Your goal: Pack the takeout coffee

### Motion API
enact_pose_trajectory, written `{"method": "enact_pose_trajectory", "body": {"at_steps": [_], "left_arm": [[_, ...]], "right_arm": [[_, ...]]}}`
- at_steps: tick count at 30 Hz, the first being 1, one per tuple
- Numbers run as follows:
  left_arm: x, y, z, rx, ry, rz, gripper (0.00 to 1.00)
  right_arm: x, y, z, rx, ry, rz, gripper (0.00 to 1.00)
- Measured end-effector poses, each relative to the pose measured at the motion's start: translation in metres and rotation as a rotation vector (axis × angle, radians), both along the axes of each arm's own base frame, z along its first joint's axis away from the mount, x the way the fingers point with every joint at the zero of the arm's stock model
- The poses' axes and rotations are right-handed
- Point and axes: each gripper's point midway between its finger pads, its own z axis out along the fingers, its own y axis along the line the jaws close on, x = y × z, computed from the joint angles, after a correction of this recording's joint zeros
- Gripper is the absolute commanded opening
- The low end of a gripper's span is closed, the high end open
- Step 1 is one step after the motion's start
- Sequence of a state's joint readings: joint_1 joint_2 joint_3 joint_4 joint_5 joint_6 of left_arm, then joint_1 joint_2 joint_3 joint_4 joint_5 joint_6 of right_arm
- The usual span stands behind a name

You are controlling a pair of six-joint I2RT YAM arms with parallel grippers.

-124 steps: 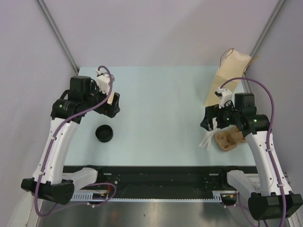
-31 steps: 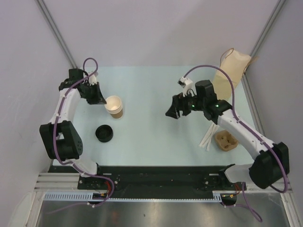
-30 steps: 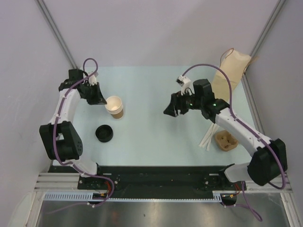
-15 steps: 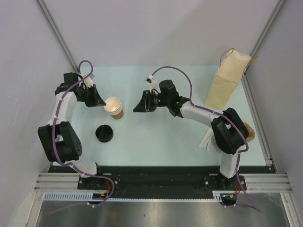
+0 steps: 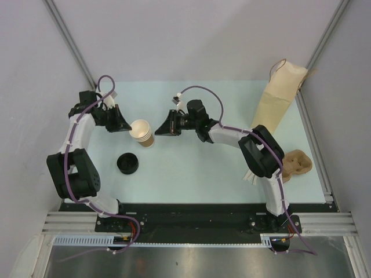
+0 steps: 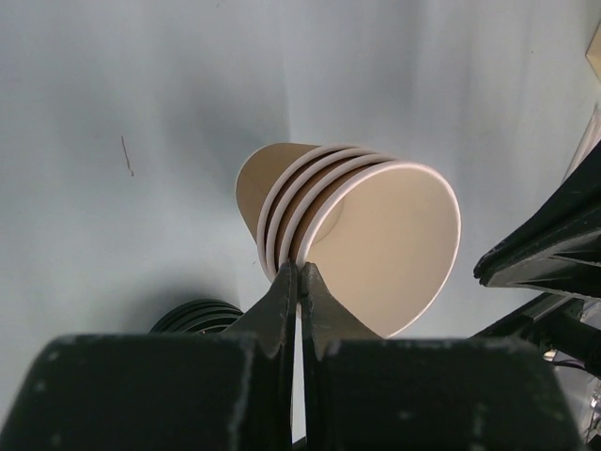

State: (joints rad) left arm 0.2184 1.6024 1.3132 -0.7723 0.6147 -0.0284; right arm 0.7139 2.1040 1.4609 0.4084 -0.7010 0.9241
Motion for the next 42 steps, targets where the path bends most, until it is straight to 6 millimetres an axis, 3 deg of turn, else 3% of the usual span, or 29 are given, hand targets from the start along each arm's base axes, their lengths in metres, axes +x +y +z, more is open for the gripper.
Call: {"method": "enact_pose_trajectory", "body": {"at_steps": [5,9,20,32,42], "left_arm": [[-0.002,0.0,-0.004,-0.002,0.005,0.001,0.0],[-0.004,-0.001,-0.005,-0.005,0.005,0.0,0.0],[-0.003,-0.004,-0.001,-0.021,-0.012,-0.004,0.0],[-0.004,-0.005,0.0,-0.026,-0.016,-0.007,0.0],[-0.006,-0.007,-0.002,-0.033,-0.019,-0.012,0.0]], "right_arm": [[0.0,0.006,0.004,0.043,0.051,0.008,0.08],[0.0,0.012,0.008,0.074,0.08,0.012,0.0],[-0.004,0.019,-0.007,0.081,0.154,0.017,0.0],[-0.001,0.023,-0.002,0.106,0.174,0.016,0.0],[0.001,0.025,-0.014,0.102,0.209,0.017,0.01]]}}
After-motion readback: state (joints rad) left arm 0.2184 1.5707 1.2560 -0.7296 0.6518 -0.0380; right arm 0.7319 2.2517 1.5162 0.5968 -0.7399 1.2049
